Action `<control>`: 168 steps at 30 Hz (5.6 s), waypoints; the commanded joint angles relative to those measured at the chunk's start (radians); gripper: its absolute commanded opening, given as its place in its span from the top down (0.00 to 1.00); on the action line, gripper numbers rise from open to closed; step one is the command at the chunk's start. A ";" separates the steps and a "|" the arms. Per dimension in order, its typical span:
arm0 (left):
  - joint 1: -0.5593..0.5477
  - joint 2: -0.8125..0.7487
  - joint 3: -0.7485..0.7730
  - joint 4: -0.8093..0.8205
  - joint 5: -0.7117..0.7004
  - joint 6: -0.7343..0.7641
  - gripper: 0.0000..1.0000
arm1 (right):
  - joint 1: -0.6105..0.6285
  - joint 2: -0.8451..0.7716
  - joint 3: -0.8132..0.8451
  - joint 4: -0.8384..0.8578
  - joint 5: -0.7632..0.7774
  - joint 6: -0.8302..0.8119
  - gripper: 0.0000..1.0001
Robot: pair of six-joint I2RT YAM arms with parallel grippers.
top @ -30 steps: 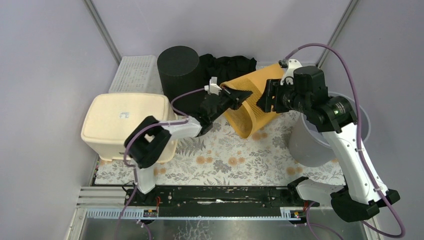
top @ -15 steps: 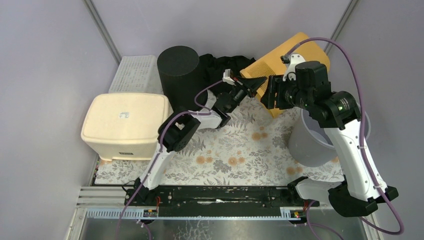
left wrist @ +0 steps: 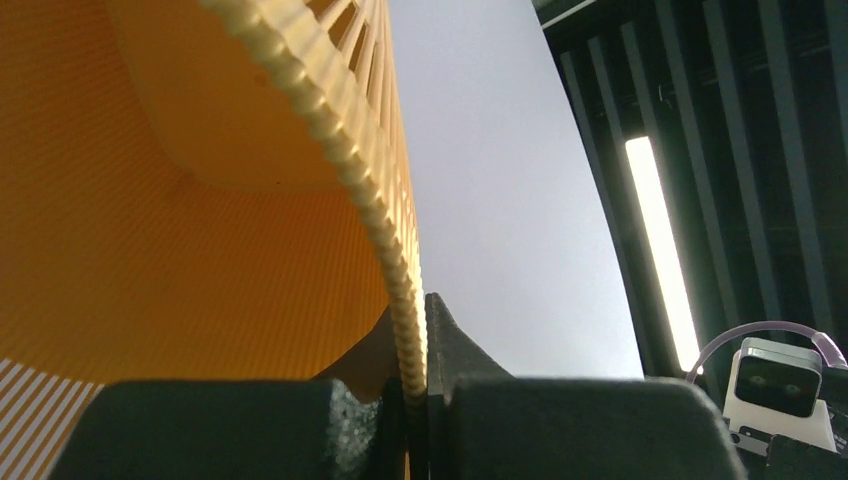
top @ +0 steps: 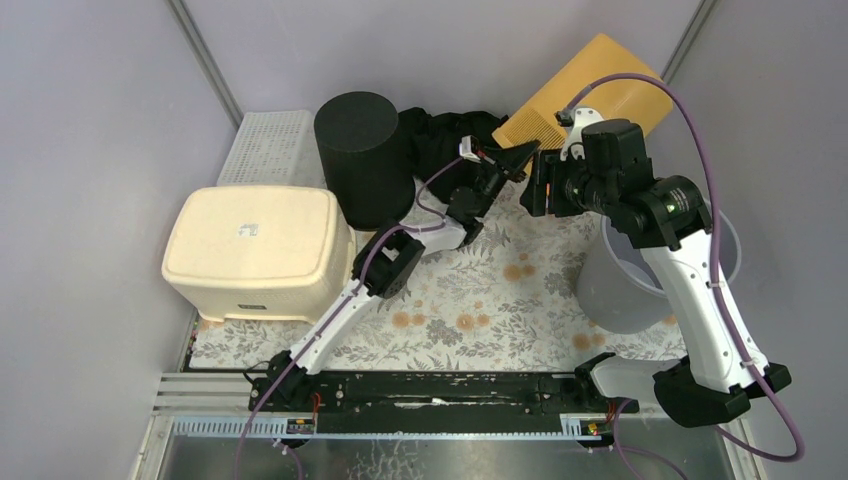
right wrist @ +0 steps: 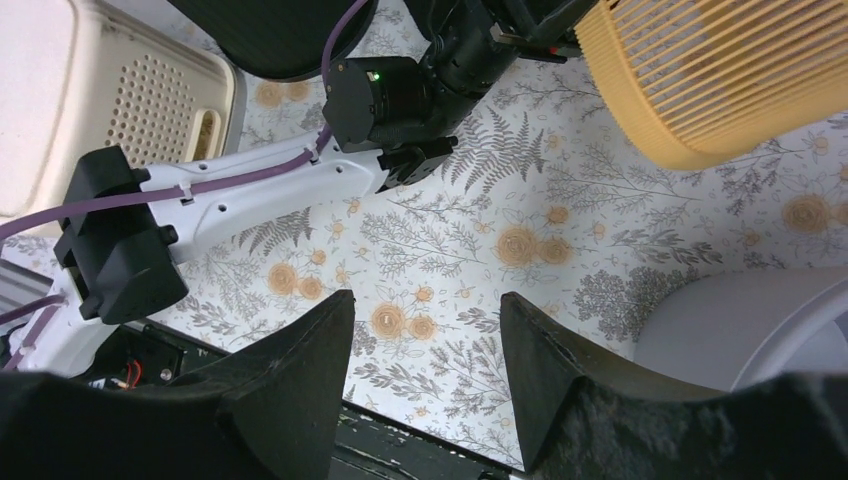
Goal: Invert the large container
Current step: Turn the container upside down at the center of the board, then move the container to the corner of the board.
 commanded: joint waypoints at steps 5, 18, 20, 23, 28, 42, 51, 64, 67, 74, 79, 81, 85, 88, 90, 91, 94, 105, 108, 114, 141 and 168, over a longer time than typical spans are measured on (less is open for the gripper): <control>0.019 0.051 0.098 0.223 -0.095 -0.047 1.00 | -0.003 0.009 0.020 0.036 0.025 -0.006 0.38; 0.003 0.092 -0.013 0.232 -0.098 -0.069 1.00 | -0.003 0.019 -0.026 0.073 0.012 -0.009 0.38; -0.002 0.060 -0.085 0.230 -0.088 -0.062 1.00 | -0.003 0.018 -0.029 0.073 0.014 -0.009 0.38; -0.007 -0.017 -0.240 0.225 -0.063 -0.044 0.98 | -0.002 0.015 -0.031 0.073 0.013 -0.010 0.38; 0.003 -0.113 -0.505 0.224 -0.051 -0.081 0.84 | -0.003 0.001 -0.045 0.081 0.007 -0.005 0.38; -0.013 -0.256 -0.735 0.047 0.029 -0.028 0.28 | -0.003 -0.021 -0.101 0.116 -0.021 0.008 0.37; -0.032 -0.320 -0.820 -0.067 0.048 -0.005 0.20 | -0.003 0.001 -0.178 0.166 -0.031 0.012 0.37; -0.056 -0.455 -0.912 -0.398 0.111 0.033 0.19 | -0.003 0.019 -0.235 0.202 -0.043 0.021 0.37; -0.062 -0.507 -0.910 -0.561 0.118 0.074 0.18 | -0.002 0.026 -0.249 0.208 -0.044 0.026 0.37; -0.093 -0.611 -0.920 -0.808 0.093 0.168 0.06 | -0.003 0.022 -0.274 0.225 -0.058 0.036 0.37; -0.113 -0.663 -0.934 -0.910 0.083 0.214 0.03 | -0.003 0.022 -0.284 0.230 -0.046 0.036 0.37; -0.123 -0.700 -0.953 -0.933 0.068 0.238 0.02 | -0.003 0.019 -0.289 0.235 -0.048 0.039 0.37; -0.142 -0.782 -0.956 -1.011 0.046 0.325 0.01 | -0.003 0.020 -0.284 0.234 -0.044 0.042 0.37; -0.166 -0.859 -0.946 -1.099 0.007 0.418 0.00 | -0.004 0.024 -0.269 0.227 -0.026 0.035 0.37; -0.182 -0.915 -0.959 -1.130 0.003 0.475 0.00 | -0.002 0.028 -0.264 0.223 -0.012 0.032 0.37; -0.188 -0.941 -0.967 -1.140 0.020 0.498 0.01 | -0.002 0.031 -0.264 0.223 -0.011 0.030 0.37; -0.198 -1.044 -0.989 -1.205 0.062 0.586 0.00 | -0.003 0.043 -0.280 0.222 -0.015 0.032 0.37; -0.246 -1.495 -1.048 -1.567 -0.042 0.834 0.00 | 0.012 0.121 -0.359 0.257 -0.023 0.022 0.38; -0.248 -1.601 -1.055 -1.612 -0.059 0.854 0.00 | 0.027 0.153 -0.348 0.261 -0.028 0.033 0.38; -0.248 -1.761 -1.049 -1.711 -0.088 0.887 0.00 | 0.052 0.233 -0.353 0.304 -0.045 0.064 0.38; -0.248 -2.021 -1.110 -1.846 -0.161 0.883 0.00 | -0.204 0.664 -0.179 0.467 -0.005 0.171 0.39; -0.248 -2.030 -1.153 -1.836 -0.167 0.863 0.00 | -0.257 0.352 -0.112 0.424 -0.309 0.109 0.01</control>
